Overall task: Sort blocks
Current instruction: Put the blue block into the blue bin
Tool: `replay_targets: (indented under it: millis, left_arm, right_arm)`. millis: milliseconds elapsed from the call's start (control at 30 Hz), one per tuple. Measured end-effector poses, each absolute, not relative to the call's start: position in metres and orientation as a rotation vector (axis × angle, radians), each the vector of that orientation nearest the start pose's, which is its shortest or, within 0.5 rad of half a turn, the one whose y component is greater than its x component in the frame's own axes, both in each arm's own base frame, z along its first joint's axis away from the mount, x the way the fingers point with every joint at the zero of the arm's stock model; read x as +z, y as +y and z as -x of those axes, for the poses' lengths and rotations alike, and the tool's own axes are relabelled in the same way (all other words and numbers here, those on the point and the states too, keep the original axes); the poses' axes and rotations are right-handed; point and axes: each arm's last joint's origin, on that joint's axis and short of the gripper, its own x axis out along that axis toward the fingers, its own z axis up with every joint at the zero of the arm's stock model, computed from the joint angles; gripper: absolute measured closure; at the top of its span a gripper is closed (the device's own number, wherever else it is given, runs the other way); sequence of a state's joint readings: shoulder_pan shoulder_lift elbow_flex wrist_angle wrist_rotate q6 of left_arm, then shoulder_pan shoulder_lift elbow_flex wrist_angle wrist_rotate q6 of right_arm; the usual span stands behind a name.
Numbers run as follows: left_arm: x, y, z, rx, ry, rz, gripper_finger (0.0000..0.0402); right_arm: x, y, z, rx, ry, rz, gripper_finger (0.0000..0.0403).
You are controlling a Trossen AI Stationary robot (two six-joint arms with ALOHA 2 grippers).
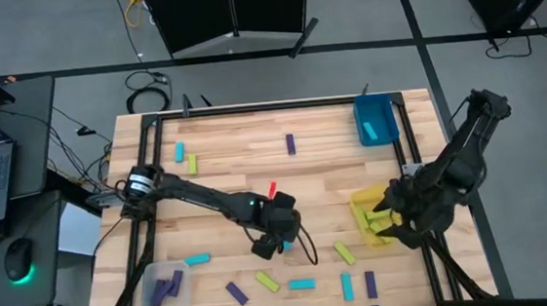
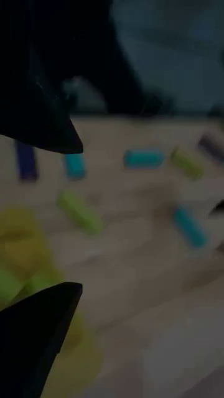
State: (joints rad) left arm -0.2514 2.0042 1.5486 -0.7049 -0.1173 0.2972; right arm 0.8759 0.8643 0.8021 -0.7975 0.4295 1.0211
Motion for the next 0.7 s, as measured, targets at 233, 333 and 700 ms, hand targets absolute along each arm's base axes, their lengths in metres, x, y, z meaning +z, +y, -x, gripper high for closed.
replay_targets:
  millis: [233,333,700]
  left_arm:
    - [0.175,-0.097,-0.412,-0.311,1.170,-0.438,0.0106]
    - [0.169,-0.097,-0.414,-0.332,1.176,-0.427,0.0106]
    - [0.151,-0.096,-0.418,-0.359,1.202,-0.422,0.0112]
  right_arm:
    - [0.300,0.117,-0.113,0.205,0.608,-0.442,0.0039]
    - [0.303,0.117,-0.113,0.223,0.584,-0.435,0.0039]
    - [0.304,0.116,-0.113,0.207,0.565,-0.425,0.0039]
